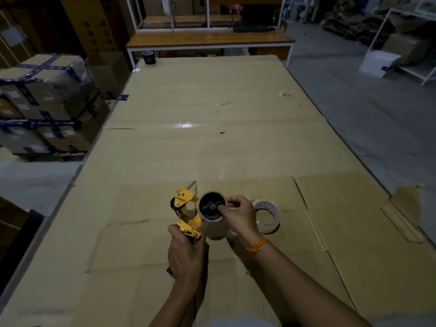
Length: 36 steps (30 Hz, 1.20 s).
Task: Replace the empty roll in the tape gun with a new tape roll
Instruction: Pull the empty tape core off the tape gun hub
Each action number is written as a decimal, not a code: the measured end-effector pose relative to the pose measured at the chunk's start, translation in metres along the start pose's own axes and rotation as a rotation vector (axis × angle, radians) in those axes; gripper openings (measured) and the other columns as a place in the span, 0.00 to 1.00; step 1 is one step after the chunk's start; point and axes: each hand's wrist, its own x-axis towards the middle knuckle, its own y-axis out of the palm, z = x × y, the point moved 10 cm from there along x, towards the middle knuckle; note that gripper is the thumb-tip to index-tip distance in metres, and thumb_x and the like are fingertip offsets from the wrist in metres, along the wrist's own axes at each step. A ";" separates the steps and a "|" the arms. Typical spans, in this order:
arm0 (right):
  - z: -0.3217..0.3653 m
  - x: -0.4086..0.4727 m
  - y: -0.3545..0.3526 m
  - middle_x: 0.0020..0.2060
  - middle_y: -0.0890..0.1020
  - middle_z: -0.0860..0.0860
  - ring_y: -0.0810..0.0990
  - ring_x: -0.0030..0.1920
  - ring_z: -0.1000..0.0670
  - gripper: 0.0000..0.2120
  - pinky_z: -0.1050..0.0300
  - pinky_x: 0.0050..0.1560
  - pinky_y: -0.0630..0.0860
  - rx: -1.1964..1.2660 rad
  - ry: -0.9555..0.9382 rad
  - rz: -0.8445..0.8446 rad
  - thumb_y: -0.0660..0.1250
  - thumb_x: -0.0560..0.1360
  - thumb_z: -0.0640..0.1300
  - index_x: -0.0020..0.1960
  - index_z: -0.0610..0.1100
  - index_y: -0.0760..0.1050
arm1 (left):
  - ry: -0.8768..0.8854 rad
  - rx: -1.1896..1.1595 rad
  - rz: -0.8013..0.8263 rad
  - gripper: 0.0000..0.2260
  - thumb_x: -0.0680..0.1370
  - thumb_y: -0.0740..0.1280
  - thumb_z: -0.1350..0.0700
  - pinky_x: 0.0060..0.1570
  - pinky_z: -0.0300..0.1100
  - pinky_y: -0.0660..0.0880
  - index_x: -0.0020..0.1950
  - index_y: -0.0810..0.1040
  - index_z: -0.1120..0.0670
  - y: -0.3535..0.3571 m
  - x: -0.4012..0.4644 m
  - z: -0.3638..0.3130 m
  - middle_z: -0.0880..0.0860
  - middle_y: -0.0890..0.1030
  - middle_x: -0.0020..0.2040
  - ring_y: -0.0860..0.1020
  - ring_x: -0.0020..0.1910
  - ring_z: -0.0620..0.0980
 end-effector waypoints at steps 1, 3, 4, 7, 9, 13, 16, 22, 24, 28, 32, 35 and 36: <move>0.001 0.001 0.000 0.47 0.85 0.51 0.83 0.50 0.51 0.09 0.61 0.47 0.78 -0.038 -0.011 0.010 0.79 0.75 0.43 0.52 0.45 0.82 | 0.020 0.007 0.002 0.23 0.76 0.77 0.48 0.32 0.57 0.78 0.51 0.61 0.50 0.000 0.000 -0.001 0.54 0.80 0.37 0.80 0.35 0.62; 0.001 0.003 0.003 0.44 0.86 0.50 0.83 0.47 0.50 0.05 0.61 0.43 0.78 -0.073 -0.005 0.037 0.78 0.75 0.41 0.47 0.45 0.83 | 0.032 0.022 0.002 0.23 0.76 0.76 0.47 0.32 0.55 0.77 0.51 0.61 0.49 0.000 -0.001 -0.002 0.54 0.81 0.37 0.80 0.35 0.63; 0.000 0.004 0.003 0.43 0.86 0.48 0.84 0.46 0.49 0.05 0.59 0.44 0.79 -0.094 0.005 0.042 0.78 0.75 0.41 0.46 0.45 0.82 | 0.026 0.032 -0.002 0.23 0.77 0.76 0.47 0.32 0.55 0.77 0.51 0.61 0.49 0.000 -0.001 -0.001 0.54 0.80 0.37 0.80 0.35 0.62; 0.000 0.006 0.004 0.38 0.85 0.50 0.84 0.42 0.51 0.09 0.53 0.45 0.82 -0.154 0.030 0.054 0.78 0.74 0.41 0.39 0.47 0.81 | 0.021 0.052 0.001 0.23 0.77 0.76 0.46 0.32 0.55 0.79 0.51 0.61 0.49 0.000 -0.001 0.001 0.53 0.81 0.38 0.80 0.34 0.61; 0.002 0.005 0.005 0.33 0.82 0.51 0.83 0.38 0.52 0.13 0.59 0.37 0.78 -0.181 0.030 0.064 0.77 0.75 0.41 0.34 0.47 0.78 | 0.015 0.058 0.001 0.23 0.76 0.76 0.46 0.32 0.53 0.77 0.51 0.61 0.49 0.001 -0.001 0.002 0.55 0.81 0.38 0.81 0.35 0.63; 0.001 0.002 0.006 0.29 0.76 0.49 0.76 0.30 0.54 0.17 0.67 0.28 0.70 -0.217 0.029 0.044 0.74 0.75 0.39 0.30 0.46 0.74 | 0.012 0.086 0.018 0.23 0.77 0.76 0.45 0.32 0.55 0.78 0.52 0.61 0.50 0.003 -0.003 0.002 0.56 0.82 0.38 0.82 0.36 0.64; -0.001 0.000 0.007 0.28 0.75 0.49 0.74 0.29 0.53 0.19 0.63 0.31 0.71 -0.235 0.028 0.055 0.74 0.76 0.39 0.29 0.46 0.73 | 0.005 0.112 0.022 0.23 0.77 0.75 0.44 0.33 0.57 0.79 0.52 0.62 0.50 0.004 -0.003 0.003 0.55 0.82 0.39 0.82 0.36 0.64; 0.007 0.007 0.006 0.39 0.82 0.49 0.81 0.41 0.51 0.09 0.58 0.41 0.75 -0.326 0.025 0.307 0.79 0.75 0.45 0.46 0.40 0.83 | 0.050 0.088 0.027 0.23 0.76 0.77 0.48 0.30 0.52 0.76 0.51 0.62 0.51 -0.004 0.002 -0.004 0.54 0.80 0.37 0.79 0.32 0.61; 0.021 0.016 0.001 0.56 0.83 0.49 0.83 0.55 0.48 0.25 0.52 0.53 0.82 -0.288 0.003 0.388 0.82 0.73 0.47 0.65 0.41 0.80 | 0.040 0.104 0.041 0.22 0.76 0.76 0.47 0.30 0.52 0.77 0.51 0.62 0.51 -0.004 0.003 -0.004 0.54 0.81 0.37 0.80 0.34 0.62; 0.069 0.027 0.004 0.59 0.84 0.49 0.83 0.54 0.51 0.32 0.49 0.62 0.84 -0.455 -0.222 0.496 0.83 0.72 0.48 0.72 0.40 0.77 | 0.055 0.146 0.118 0.23 0.75 0.76 0.47 0.31 0.48 0.74 0.52 0.62 0.50 0.002 0.001 -0.003 0.51 0.80 0.38 0.78 0.33 0.59; 0.087 0.022 0.020 0.54 0.87 0.48 0.84 0.52 0.50 0.19 0.64 0.47 0.78 -0.781 -0.398 0.588 0.82 0.74 0.46 0.61 0.42 0.85 | 0.142 0.162 0.203 0.25 0.75 0.78 0.48 0.27 0.42 0.65 0.53 0.60 0.48 0.010 0.000 -0.005 0.47 0.79 0.37 0.73 0.30 0.52; 0.088 0.019 0.025 0.55 0.87 0.45 0.85 0.56 0.46 0.14 0.55 0.51 0.81 -0.902 -0.429 0.595 0.80 0.75 0.44 0.58 0.41 0.85 | 0.128 0.157 0.207 0.24 0.74 0.78 0.49 0.26 0.40 0.61 0.53 0.61 0.49 0.008 0.002 -0.008 0.46 0.77 0.36 0.73 0.30 0.52; 0.086 0.019 0.027 0.56 0.87 0.44 0.84 0.57 0.45 0.14 0.52 0.53 0.82 -0.939 -0.423 0.600 0.79 0.76 0.45 0.58 0.40 0.85 | 0.122 0.159 0.205 0.24 0.74 0.78 0.49 0.26 0.40 0.62 0.53 0.61 0.49 0.007 0.002 -0.008 0.46 0.76 0.36 0.73 0.31 0.52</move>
